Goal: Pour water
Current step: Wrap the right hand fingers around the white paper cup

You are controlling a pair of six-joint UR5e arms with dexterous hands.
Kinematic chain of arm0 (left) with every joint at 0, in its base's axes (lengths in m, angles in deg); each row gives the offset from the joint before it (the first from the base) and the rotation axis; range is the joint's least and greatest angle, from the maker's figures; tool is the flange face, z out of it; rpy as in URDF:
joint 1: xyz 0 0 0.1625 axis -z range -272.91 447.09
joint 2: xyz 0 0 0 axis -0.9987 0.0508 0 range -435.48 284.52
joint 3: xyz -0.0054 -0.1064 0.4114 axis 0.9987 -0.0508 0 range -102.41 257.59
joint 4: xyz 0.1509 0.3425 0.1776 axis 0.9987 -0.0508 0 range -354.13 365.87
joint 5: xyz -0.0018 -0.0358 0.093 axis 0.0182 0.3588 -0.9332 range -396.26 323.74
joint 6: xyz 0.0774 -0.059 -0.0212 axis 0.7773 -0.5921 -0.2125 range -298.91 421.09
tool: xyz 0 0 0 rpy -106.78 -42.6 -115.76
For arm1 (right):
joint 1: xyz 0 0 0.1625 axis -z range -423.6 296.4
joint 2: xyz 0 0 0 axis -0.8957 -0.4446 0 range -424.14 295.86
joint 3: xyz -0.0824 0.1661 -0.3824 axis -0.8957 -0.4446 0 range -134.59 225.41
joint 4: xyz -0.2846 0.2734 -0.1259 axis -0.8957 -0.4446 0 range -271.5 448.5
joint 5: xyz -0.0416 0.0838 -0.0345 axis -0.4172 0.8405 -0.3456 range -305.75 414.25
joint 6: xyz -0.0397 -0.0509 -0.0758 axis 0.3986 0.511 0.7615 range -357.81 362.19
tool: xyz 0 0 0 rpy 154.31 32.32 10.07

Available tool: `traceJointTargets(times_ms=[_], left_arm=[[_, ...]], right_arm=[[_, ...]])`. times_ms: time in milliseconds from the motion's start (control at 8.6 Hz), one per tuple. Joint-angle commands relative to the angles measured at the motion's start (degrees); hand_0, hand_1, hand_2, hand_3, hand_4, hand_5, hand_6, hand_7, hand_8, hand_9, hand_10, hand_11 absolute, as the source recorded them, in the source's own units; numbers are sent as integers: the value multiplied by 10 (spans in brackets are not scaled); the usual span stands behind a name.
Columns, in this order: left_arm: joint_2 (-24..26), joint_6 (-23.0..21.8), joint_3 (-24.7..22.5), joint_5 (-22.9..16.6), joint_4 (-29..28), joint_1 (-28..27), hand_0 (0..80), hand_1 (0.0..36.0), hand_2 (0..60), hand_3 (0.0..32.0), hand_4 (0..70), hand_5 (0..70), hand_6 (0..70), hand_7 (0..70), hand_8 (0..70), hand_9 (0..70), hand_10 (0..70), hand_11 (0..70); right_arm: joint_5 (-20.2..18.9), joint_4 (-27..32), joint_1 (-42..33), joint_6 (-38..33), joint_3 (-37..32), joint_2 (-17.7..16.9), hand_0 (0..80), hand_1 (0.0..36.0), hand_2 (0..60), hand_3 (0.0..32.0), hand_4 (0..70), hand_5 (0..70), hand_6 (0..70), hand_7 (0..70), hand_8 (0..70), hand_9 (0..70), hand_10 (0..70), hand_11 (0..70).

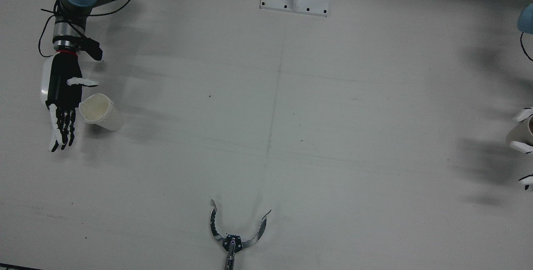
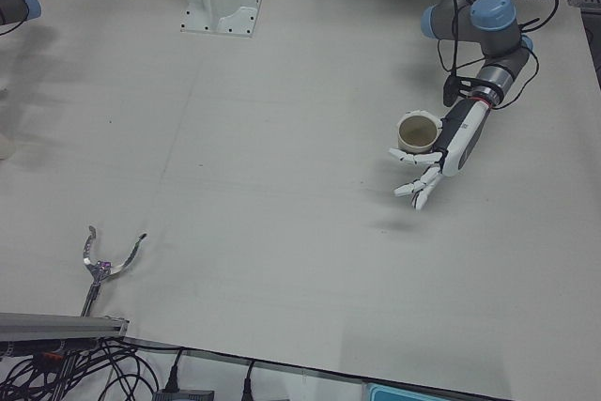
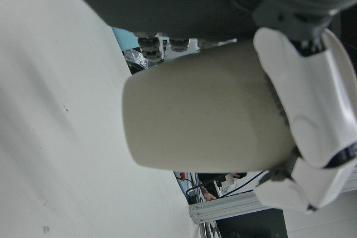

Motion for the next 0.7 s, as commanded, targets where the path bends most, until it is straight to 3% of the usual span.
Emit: traceJointTargets(times_ms=[0,233,465,581], left_arm=[[-3,0,-3,0,-2,2,408,140,544,0,699,190,134,201,19,29,51,72],[-10,-1,-2,0,-10,2,407,139,541,0,700,191,135,201,19,29,50,71],[-16,-1,-2,-1,-16,2,406,139,551,0,700,190,139,204,21,32,50,71],[-21,-1,-2,-1,-21,2,406,139,550,0,700,188,138,203,21,32,51,72]], right_arm=[[1,-1,8,0,4,3,463,135,88,20,0,91,0,0,24,27,27,55],[1,-2,11,0,12,5,485,170,114,18,0,103,0,0,23,24,25,55],[1,-2,10,0,16,4,541,229,101,14,0,111,0,0,21,17,21,57],[1,-3,11,0,18,4,545,232,97,14,0,112,0,0,20,15,19,53]])
